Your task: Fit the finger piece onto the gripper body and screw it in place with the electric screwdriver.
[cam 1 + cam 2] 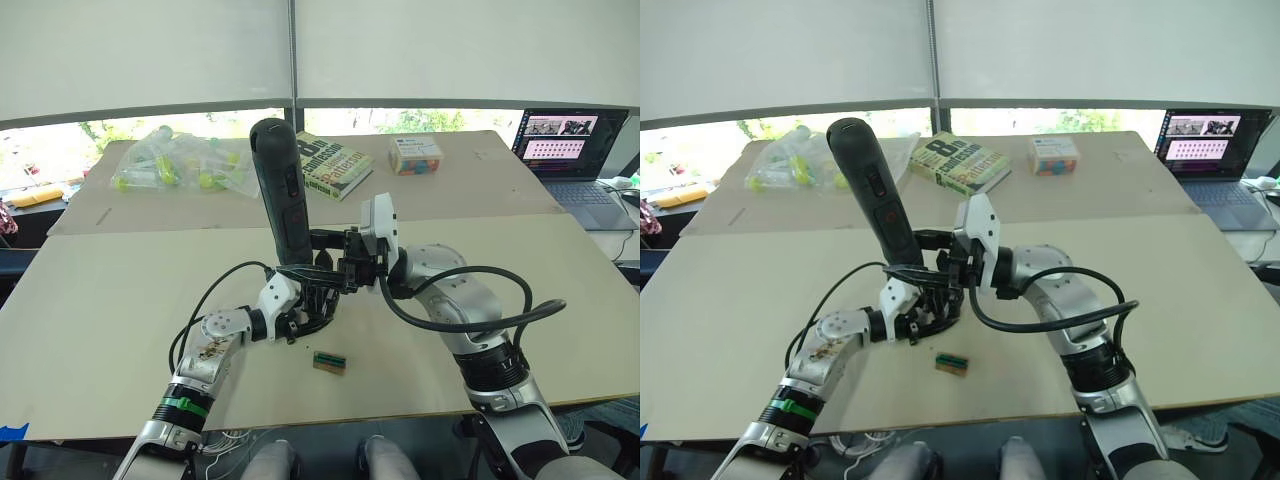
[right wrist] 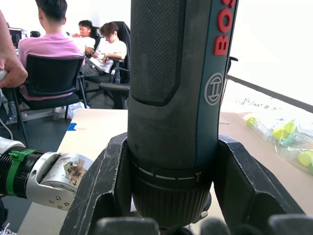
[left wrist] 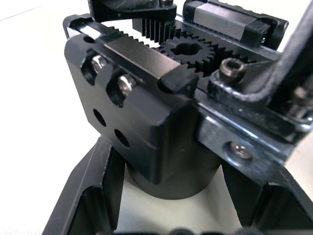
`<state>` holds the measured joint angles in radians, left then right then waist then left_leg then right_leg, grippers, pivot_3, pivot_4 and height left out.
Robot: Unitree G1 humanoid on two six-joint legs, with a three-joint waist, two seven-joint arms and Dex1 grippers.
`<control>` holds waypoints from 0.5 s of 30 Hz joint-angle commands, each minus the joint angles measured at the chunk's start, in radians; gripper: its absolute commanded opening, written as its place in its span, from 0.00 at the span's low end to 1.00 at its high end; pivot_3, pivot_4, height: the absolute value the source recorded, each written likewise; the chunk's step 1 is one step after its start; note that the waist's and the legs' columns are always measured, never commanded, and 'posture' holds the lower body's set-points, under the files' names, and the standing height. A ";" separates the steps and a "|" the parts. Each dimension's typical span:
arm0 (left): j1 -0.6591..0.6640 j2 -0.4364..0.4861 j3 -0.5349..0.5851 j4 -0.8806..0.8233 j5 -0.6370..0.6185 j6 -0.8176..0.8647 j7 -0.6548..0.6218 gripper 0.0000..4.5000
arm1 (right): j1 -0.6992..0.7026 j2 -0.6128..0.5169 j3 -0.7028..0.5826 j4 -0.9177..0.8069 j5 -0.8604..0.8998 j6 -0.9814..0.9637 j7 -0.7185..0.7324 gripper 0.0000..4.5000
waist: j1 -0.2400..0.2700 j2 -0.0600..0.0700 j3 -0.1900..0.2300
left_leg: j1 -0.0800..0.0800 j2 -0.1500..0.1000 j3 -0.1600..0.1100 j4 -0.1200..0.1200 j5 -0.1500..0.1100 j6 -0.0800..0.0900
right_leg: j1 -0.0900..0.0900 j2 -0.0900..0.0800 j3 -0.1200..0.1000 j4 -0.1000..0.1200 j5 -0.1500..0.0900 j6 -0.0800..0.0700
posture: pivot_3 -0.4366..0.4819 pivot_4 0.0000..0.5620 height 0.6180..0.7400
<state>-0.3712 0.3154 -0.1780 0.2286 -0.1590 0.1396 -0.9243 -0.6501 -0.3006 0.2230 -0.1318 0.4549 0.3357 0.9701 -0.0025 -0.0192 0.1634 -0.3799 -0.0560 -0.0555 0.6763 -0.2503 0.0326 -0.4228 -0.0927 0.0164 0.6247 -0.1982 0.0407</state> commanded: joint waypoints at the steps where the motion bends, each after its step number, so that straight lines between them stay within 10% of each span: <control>1: 0.022 -0.002 -0.021 -0.004 -0.005 0.016 -0.013 0.52 | 0.029 -0.029 0.033 0.041 -0.045 0.049 -0.004 0.43 | 0.000 0.000 0.000 | 0.000 0.000 0.000 0.000 0.000 0.000 | 0.000 0.000 0.000 0.000 0.000 0.000 | 0.48 0.27 1.00; 15: 0.024 -0.002 -0.021 -0.007 -0.006 0.019 -0.009 0.52 | 0.047 -0.023 0.041 0.065 -0.061 0.036 -0.029 0.43 | 0.000 0.000 -0.003 | 0.001 0.000 0.000 0.000 0.000 0.000 | 0.001 0.000 0.000 0.000 0.000 0.000 | 0.48 0.27 1.00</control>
<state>-0.3690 0.3148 -0.1780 0.2284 -0.1591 0.1426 -0.9173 -0.6459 -0.3019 0.2267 -0.1310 0.4549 0.3354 0.9523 -0.0029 -0.0191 0.1609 -0.3791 -0.0559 -0.0555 0.6761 -0.2504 0.0326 -0.4220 -0.0927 0.0164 0.6245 -0.1983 0.0409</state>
